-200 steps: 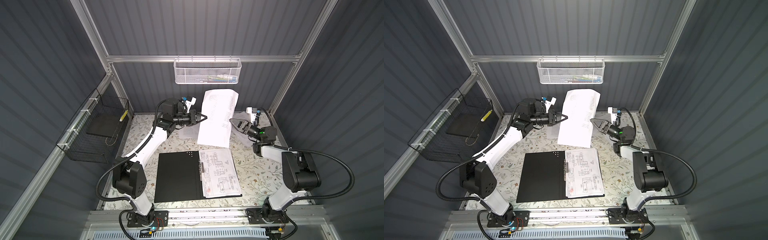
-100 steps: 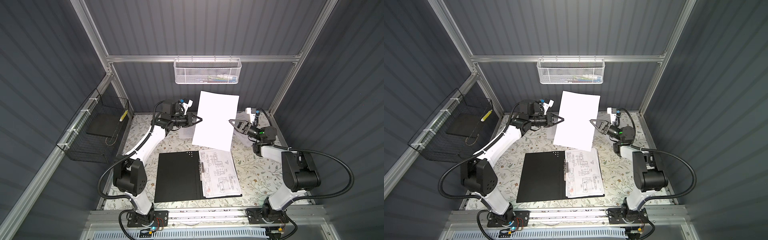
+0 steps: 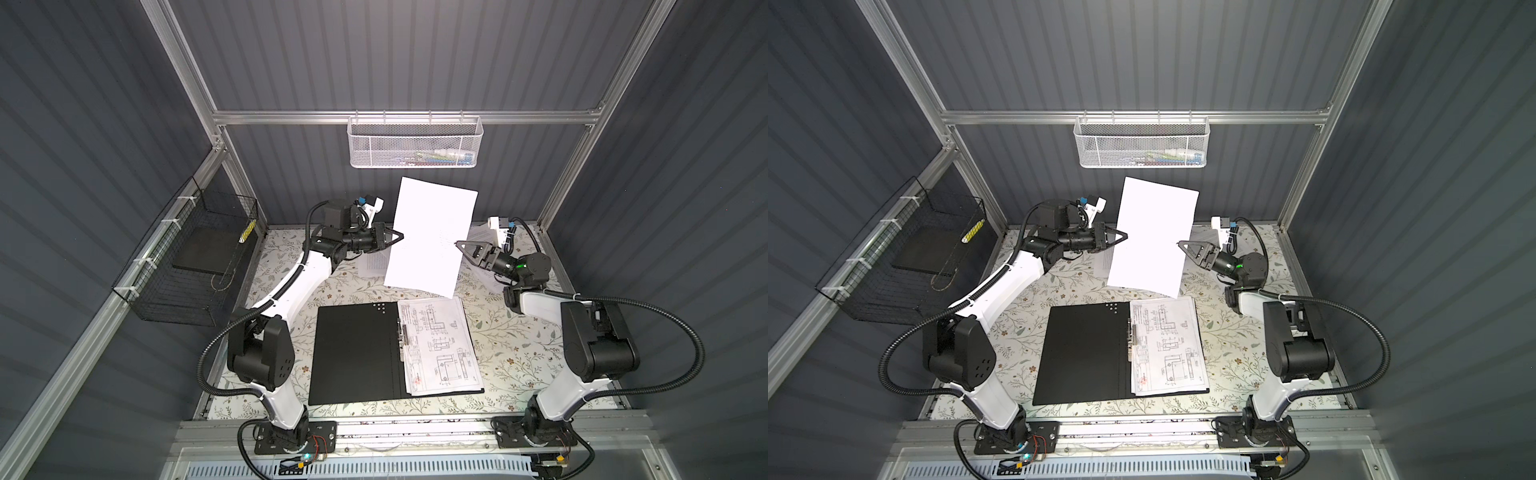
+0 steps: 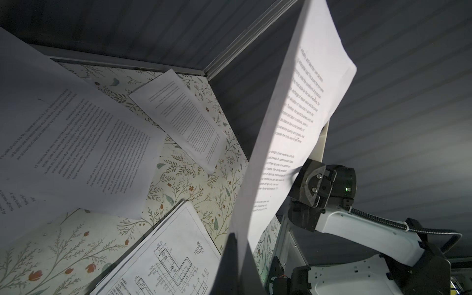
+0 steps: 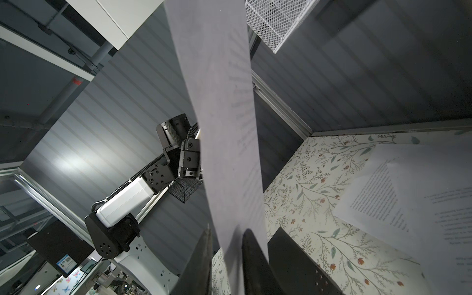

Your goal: Put the files into the folder

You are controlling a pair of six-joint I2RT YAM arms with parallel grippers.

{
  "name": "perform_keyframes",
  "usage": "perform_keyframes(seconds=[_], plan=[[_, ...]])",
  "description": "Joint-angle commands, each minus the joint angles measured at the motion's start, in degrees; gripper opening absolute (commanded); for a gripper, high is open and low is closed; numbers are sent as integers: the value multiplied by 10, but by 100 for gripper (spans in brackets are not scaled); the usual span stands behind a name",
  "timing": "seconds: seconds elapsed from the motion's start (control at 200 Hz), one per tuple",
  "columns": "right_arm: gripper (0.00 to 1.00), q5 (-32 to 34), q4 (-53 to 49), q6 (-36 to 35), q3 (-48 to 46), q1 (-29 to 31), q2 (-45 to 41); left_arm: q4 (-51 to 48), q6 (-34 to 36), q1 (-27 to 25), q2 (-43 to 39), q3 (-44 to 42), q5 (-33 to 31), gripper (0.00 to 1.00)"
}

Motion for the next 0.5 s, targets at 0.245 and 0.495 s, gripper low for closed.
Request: perform_keyframes(seconds=[0.245,0.495], plan=[[0,-15,-16,-3,-3,1,14,-13,16,10,-38,-36,-16,8],[0,-35,-114,-24,-27,-1,-33,-29,52,32,-80,-107,-57,51]])
